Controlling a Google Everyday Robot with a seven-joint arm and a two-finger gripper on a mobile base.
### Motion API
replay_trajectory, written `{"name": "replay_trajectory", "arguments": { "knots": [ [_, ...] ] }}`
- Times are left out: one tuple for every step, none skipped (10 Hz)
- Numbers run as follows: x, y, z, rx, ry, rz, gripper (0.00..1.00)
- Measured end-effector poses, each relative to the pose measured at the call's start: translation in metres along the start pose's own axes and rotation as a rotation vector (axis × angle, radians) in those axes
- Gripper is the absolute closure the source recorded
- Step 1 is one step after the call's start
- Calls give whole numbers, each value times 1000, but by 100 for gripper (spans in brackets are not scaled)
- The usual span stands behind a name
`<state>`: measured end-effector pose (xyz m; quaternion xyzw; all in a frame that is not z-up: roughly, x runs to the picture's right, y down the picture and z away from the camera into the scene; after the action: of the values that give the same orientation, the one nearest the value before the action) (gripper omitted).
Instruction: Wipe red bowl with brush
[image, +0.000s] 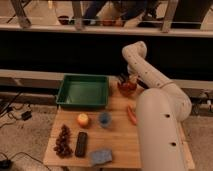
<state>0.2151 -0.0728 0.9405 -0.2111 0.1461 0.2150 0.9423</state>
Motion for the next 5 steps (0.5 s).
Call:
{"name": "replay_trajectory", "arguments": {
  "knots": [
    [3, 5, -2, -1, -5, -6, 100],
    [9, 10, -5, -2, -9, -10, 100],
    [14, 14, -7, -3, -12, -16, 100],
    [18, 21, -10, -6, -15, -26, 100],
    [19, 26, -11, -7, -17, -35, 100]
  ]
}}
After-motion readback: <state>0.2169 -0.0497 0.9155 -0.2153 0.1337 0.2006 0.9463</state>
